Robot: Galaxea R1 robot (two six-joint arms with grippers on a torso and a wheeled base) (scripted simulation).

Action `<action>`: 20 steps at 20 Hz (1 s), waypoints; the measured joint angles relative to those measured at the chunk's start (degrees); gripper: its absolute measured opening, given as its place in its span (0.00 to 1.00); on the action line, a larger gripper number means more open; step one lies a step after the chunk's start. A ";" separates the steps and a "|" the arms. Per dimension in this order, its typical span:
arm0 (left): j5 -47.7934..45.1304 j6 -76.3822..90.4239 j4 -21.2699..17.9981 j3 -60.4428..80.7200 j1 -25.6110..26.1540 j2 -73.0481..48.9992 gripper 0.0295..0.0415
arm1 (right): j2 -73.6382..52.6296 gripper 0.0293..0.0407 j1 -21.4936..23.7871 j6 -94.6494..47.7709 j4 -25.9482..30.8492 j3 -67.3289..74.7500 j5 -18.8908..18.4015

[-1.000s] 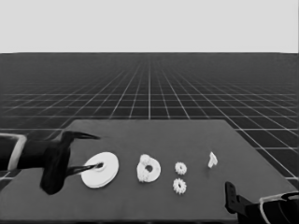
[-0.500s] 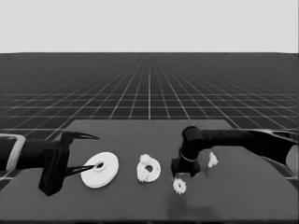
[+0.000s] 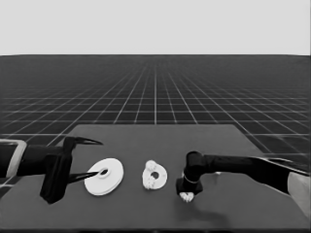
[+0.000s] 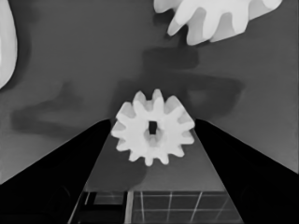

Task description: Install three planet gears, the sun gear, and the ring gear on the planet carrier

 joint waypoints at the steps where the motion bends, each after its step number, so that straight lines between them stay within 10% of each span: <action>1: 0.00 0.00 0.00 0.00 0.00 0.00 0.75 | 0.00 0.49 -0.02 -0.01 -0.02 -0.02 0.01; 2: 0.00 0.00 0.00 0.00 0.00 0.00 0.75 | 0.01 0.18 -0.03 -0.02 -0.04 -0.04 0.02; 10: 0.00 0.00 0.00 0.00 0.00 0.00 0.75 | 0.02 0.17 -0.02 -0.03 -0.06 -0.04 0.02; 13: 0.00 0.00 0.00 0.00 0.00 0.00 0.75 | -1.67 0.17 10.47 4.73 10.29 7.18 -2.90; 20: 0.00 0.00 0.00 0.00 0.00 0.00 0.75 | -1.78 0.17 13.59 5.33 13.41 7.88 -2.93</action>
